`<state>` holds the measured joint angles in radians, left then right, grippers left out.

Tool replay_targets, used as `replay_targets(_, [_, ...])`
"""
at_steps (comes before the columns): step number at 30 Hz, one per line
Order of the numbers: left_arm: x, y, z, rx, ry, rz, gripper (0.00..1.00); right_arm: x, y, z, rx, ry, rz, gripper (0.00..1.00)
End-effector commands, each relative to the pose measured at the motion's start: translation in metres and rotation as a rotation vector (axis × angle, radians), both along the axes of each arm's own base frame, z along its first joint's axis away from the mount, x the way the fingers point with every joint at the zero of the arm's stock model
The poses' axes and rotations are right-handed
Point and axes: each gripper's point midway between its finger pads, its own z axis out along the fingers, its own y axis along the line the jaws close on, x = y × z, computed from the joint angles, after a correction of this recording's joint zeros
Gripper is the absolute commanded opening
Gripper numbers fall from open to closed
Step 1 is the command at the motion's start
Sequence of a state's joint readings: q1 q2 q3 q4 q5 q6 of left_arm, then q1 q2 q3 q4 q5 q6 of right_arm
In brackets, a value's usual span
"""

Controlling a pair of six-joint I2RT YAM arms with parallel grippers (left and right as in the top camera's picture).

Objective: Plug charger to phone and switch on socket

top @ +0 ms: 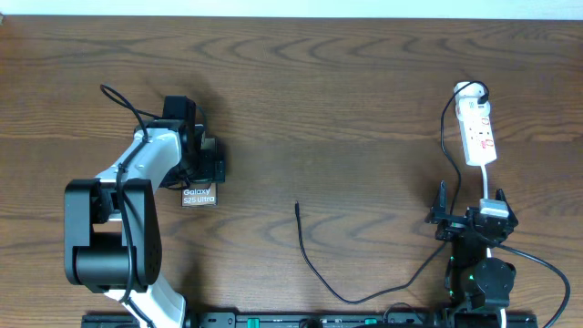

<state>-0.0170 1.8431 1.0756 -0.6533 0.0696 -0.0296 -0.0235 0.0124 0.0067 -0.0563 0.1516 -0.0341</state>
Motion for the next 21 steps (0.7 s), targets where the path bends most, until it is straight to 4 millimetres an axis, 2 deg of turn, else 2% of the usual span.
replay_targets(1, [-0.012, -0.009, -0.010, -0.052, 0.042, -0.002, 0.98, 0.000, 0.003, 0.000, -0.008, 0.001, 0.012, 0.99])
replay_targets(6, [-0.012, -0.010, -0.011, -0.056, 0.046, -0.002, 0.98, 0.000, 0.003, 0.000, -0.008, 0.001, 0.011, 0.99])
replay_targets(10, [-0.013, -0.019, -0.012, -0.111, 0.051, -0.038, 0.98, 0.000, 0.003, 0.000, -0.008, 0.001, 0.011, 0.99])
replay_targets(21, [-0.013, -0.016, -0.013, -0.093, 0.051, -0.036, 0.98, 0.000, 0.003, 0.000, -0.009, 0.001, 0.011, 0.99])
